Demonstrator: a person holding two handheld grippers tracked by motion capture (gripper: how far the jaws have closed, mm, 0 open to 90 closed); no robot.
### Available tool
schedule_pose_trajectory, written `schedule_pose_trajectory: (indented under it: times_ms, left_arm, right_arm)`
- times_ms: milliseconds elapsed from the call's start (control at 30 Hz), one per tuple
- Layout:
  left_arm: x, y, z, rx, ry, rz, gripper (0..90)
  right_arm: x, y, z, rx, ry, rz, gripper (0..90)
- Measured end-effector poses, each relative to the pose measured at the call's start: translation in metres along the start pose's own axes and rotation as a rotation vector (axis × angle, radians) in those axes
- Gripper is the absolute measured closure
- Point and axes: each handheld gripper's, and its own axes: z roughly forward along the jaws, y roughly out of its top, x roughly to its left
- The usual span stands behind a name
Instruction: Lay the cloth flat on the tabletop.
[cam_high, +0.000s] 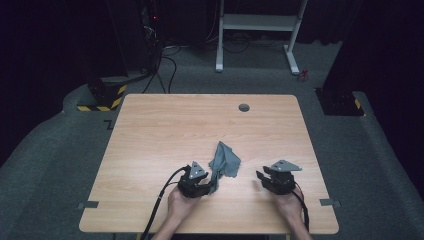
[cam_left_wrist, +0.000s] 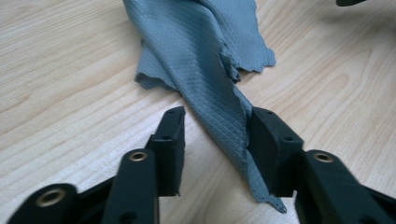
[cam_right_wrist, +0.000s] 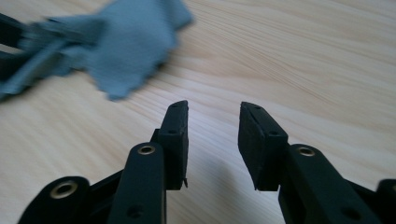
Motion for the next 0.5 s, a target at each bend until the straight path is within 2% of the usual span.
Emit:
schedule_pose_trajectory:
  times_ms: [133, 167, 233, 367, 467, 500]
  left_arm:
    - [-0.003, -0.002, 0.004, 0.01, 0.031, 0.039, 63.5]
    - [-0.003, -0.002, 0.004, 0.01, 0.031, 0.039, 64.7]
    - [-0.004, -0.002, 0.004, 0.013, 0.032, 0.033, 65.6]
    - [-0.001, -0.003, 0.003, 0.009, 0.053, 0.035, 67.5]
    - [0.001, -0.003, 0.002, 0.008, 0.06, 0.033, 67.6]
    - [0.002, -0.004, 0.001, 0.008, 0.075, 0.036, 67.1]
  right_arm:
    - [0.023, 0.014, 0.015, 0.026, 0.085, -0.064, 64.7]
    - [0.023, 0.014, 0.015, 0.026, 0.085, -0.064, 64.7]
    - [0.032, 0.019, 0.023, 0.034, 0.115, -0.085, 64.9]
    - [0.046, 0.025, 0.039, 0.053, 0.144, -0.104, 65.5]
    - [0.05, 0.027, 0.043, 0.059, 0.146, -0.107, 66.0]
    - [0.052, 0.029, 0.048, 0.077, 0.146, -0.115, 67.8]
